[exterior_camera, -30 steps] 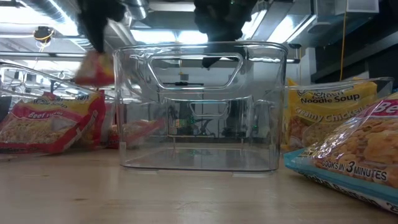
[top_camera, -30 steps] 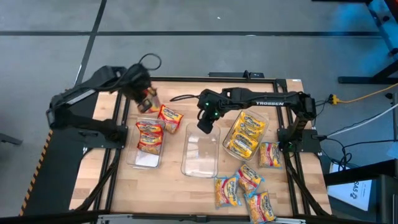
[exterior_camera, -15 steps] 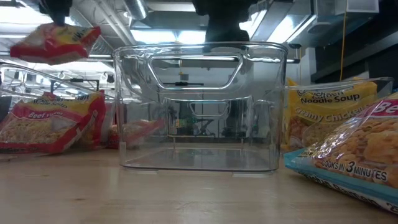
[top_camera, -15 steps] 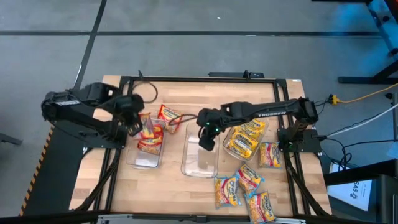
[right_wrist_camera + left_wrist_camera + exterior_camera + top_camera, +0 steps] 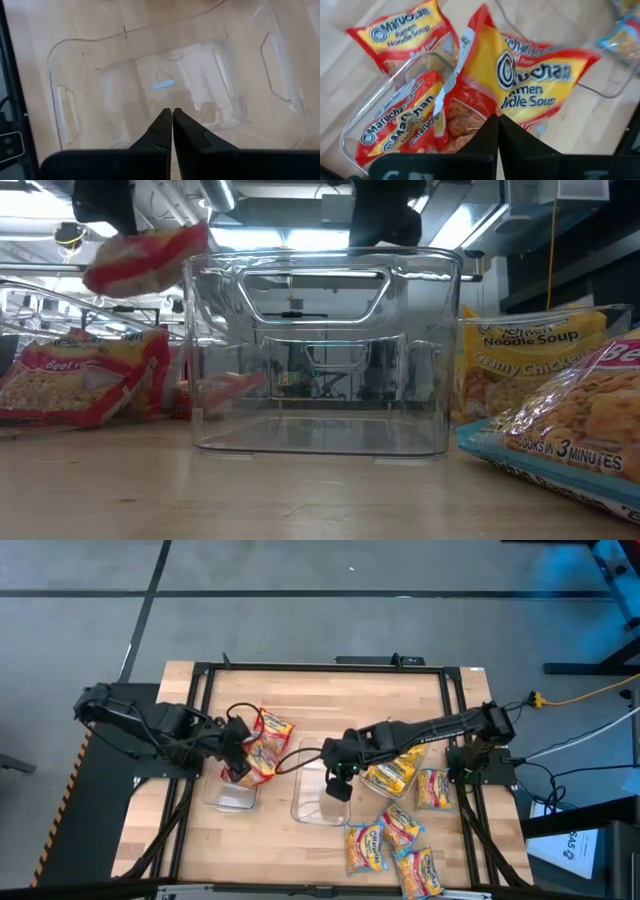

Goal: Sort Maruchan noodles
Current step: Put the red noodle pack into the left transparent bin

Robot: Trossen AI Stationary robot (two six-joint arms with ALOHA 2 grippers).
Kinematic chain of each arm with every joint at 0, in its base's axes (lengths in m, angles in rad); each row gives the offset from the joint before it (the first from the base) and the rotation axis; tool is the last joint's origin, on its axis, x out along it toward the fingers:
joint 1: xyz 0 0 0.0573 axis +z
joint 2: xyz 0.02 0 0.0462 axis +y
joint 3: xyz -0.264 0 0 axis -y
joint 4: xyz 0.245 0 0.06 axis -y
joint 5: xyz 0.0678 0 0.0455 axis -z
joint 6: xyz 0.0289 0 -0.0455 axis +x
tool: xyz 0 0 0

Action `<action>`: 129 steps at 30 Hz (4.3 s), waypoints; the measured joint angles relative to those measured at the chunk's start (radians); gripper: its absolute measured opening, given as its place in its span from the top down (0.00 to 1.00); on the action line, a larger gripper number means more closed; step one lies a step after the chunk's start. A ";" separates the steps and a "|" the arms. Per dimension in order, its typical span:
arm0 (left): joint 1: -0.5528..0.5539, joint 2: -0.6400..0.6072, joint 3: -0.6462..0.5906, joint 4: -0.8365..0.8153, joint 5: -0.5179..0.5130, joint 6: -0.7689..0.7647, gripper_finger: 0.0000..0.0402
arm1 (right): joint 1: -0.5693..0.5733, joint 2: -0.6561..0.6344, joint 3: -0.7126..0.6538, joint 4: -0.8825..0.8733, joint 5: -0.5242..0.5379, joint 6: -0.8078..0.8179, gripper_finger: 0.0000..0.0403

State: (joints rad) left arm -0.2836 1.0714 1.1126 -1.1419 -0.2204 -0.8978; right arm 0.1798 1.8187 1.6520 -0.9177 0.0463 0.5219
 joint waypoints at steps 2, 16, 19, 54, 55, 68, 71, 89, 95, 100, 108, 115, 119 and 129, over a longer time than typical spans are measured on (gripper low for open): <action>-0.010 0.012 -0.001 -0.025 -0.004 -0.024 1.00 | 0.005 0.000 0.000 0.000 -0.002 0.014 0.96; -0.096 0.218 -0.001 -0.040 -0.023 -0.073 1.00 | 0.004 -0.001 0.000 0.001 0.007 0.024 0.96; -0.113 0.234 -0.001 -0.075 0.006 -0.111 1.00 | 0.004 -0.001 0.000 0.001 0.007 0.024 0.96; -0.319 0.234 -0.001 -0.160 0.352 -0.462 0.93 | 0.004 -0.001 0.000 -0.001 0.078 0.020 0.96; -0.320 0.230 -0.001 -0.160 0.318 -0.462 0.93 | 0.004 -0.001 0.000 -0.001 0.077 0.020 0.96; -0.050 0.113 0.001 -0.119 -0.641 -0.098 0.93 | 0.004 -0.001 0.000 0.026 0.025 0.194 0.96; 0.174 0.120 0.001 -0.031 -0.526 0.190 0.93 | 0.004 -0.001 0.000 0.088 0.007 0.203 0.96; 0.901 0.496 -0.001 0.237 0.266 1.009 0.76 | -0.024 -0.001 0.000 0.099 0.004 0.093 0.96; 0.871 0.571 -0.001 0.235 0.285 1.108 0.69 | -0.068 -0.001 0.000 0.097 -0.011 0.068 0.96; 0.848 0.572 -0.001 0.241 0.301 1.188 0.69 | -0.105 -0.001 0.000 0.092 -0.016 0.050 0.96; 0.834 0.608 0.000 0.326 0.242 1.222 0.69 | -0.128 -0.001 0.000 0.083 -0.058 0.045 0.96; 0.829 0.646 0.000 0.277 0.322 1.223 0.69 | -0.127 -0.001 0.000 0.077 -0.086 0.046 0.96; 0.817 0.653 0.000 0.260 0.315 1.219 0.75 | -0.127 -0.001 0.000 0.077 -0.089 0.047 0.96; 0.815 0.581 0.000 0.244 0.233 1.163 1.00 | -0.127 -0.001 0.000 0.077 -0.081 0.047 0.96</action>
State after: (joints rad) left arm 0.5310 1.6528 1.1126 -0.8982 0.0129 0.2655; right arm 0.0525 1.8175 1.6522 -0.8408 -0.0349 0.5688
